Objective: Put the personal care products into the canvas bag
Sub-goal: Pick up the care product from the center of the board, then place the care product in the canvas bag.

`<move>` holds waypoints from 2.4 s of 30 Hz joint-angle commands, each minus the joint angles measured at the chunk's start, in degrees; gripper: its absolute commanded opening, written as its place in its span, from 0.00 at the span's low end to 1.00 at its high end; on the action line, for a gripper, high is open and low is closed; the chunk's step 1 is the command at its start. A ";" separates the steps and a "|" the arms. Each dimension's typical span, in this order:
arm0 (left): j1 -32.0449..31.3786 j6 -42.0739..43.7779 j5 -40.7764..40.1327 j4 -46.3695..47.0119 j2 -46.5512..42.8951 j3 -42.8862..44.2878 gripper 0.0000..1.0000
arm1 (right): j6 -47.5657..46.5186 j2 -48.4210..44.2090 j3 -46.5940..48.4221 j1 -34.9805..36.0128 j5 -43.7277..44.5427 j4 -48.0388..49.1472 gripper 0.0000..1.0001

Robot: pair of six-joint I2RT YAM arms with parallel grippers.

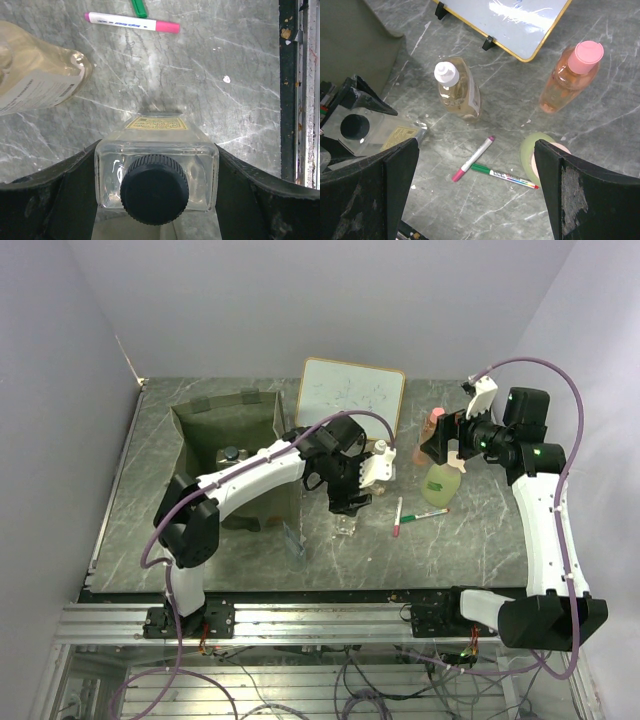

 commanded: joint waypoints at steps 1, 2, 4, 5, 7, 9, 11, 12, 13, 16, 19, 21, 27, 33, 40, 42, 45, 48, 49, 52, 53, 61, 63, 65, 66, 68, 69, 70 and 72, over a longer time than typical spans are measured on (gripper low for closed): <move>-0.44 1.22 0.64 0.79 -2.88 6.48 0.07 | -0.04 0.88 1.82 -0.52 -0.75 1.01 1.00; -0.40 1.78 0.30 0.28 -3.32 7.03 0.07 | -0.07 1.08 2.02 -0.52 -0.57 0.93 1.00; -0.38 3.27 -0.44 -1.14 -4.25 7.92 0.07 | -0.14 1.48 2.44 -0.52 -0.43 0.92 1.00; -0.38 3.80 -0.83 -1.66 -4.84 8.32 0.07 | -0.16 1.70 2.70 -0.52 -0.38 0.92 1.00; -0.42 4.68 -1.65 -2.83 -6.13 9.21 0.07 | -0.47 2.22 3.51 -0.52 -0.09 0.85 1.00; -0.45 4.99 -2.45 -3.38 -7.52 10.36 0.07 | -1.03 2.88 4.42 -0.52 0.10 0.46 1.00; -0.39 5.24 -3.36 -4.08 -8.86 12.12 0.07 | -1.57 3.62 5.56 -0.52 0.05 0.01 1.00; -0.44 5.44 -3.79 -4.41 -9.33 12.98 0.07 | -1.72 4.07 5.90 -0.53 -0.12 -0.22 1.00; -0.40 5.68 -4.16 -4.75 -9.76 13.79 0.07 | -1.81 4.67 6.21 -0.52 -0.17 -0.51 1.00; -0.33 6.01 -5.18 -6.00 -10.87 16.88 0.07 | -2.28 5.82 7.01 -0.44 -0.40 -1.06 1.00; -0.27 6.67 -5.97 -7.39 -11.98 19.63 0.07 | -2.69 6.63 7.88 -0.43 -0.57 -1.26 1.00; -0.14 7.17 -6.73 -8.13 -12.93 21.06 0.07 | -2.75 7.19 8.32 -0.43 -0.67 -1.40 1.00; 1.79 4.86 -9.21 -7.08 -16.63 22.91 0.07 | -3.04 9.12 10.03 0.36 -0.88 -1.43 1.00; 4.39 -0.33 -11.33 -2.52 -21.87 22.73 0.07 | -2.84 10.73 11.70 1.34 -0.97 -1.07 1.00; 11.75 -3.04 -8.30 -3.84 -26.03 27.37 0.07 | -2.05 10.81 10.27 1.81 -1.13 0.20 1.00; 13.98 -4.14 -7.44 -4.11 -26.86 28.60 0.07 | -2.17 11.03 10.32 1.94 -1.14 0.18 0.99; 17.95 -5.25 -5.27 -4.45 -28.16 29.94 0.07 | -2.42 11.29 10.70 2.01 -1.13 0.14 1.00; 22.37 -6.60 -2.98 -4.67 -29.90 29.91 0.07 | -2.38 11.65 10.95 2.03 -1.10 0.27 0.99; 23.91 -7.16 -2.36 -4.69 -30.64 29.62 0.07 | -2.25 11.75 10.96 2.10 -1.24 0.30 1.00; 27.96 -7.61 -0.77 -5.57 -32.79 27.86 0.07 | -2.39 11.76 11.05 2.25 -1.35 0.18 1.00; 29.29 -7.76 -0.18 -5.97 -33.51 26.96 0.07 | -2.43 11.79 11.09 2.39 -1.28 0.08 0.99; 38.62 -8.15 5.65 -14.33 -36.31 23.25 0.07 | -3.43 11.51 11.20 4.04 -0.89 -1.00 0.99; 39.45 -7.97 6.14 -17.37 -36.38 22.92 0.07 | -3.65 11.74 11.43 4.74 -0.71 -0.97 0.99; 39.83 -6.93 6.13 -19.28 -36.95 21.77 0.07 | -3.95 12.22 11.86 5.60 -0.63 -1.08 0.99; 39.89 -6.05 5.87 -20.09 -37.39 20.77 0.07 | -4.15 12.60 12.06 6.08 -0.61 -1.12 0.99; 39.91 -4.46 4.62 -21.34 -38.17 18.88 0.07 | -4.49 13.11 12.39 7.06 -0.36 -1.11 0.99; 39.89 -3.78 4.24 -22.26 -38.24 18.17 0.07 | -4.66 13.30 12.50 7.51 -0.24 -1.11 0.99; 39.91 -3.20 4.05 -23.54 -38.04 17.91 0.07 | -4.79 13.41 12.46 7.91 -0.10 -0.98 0.99; 39.91 -2.37 3.81 -26.46 -37.34 17.67 0.07 | -4.97 13.38 12.01 8.73 0.15 -0.68 0.99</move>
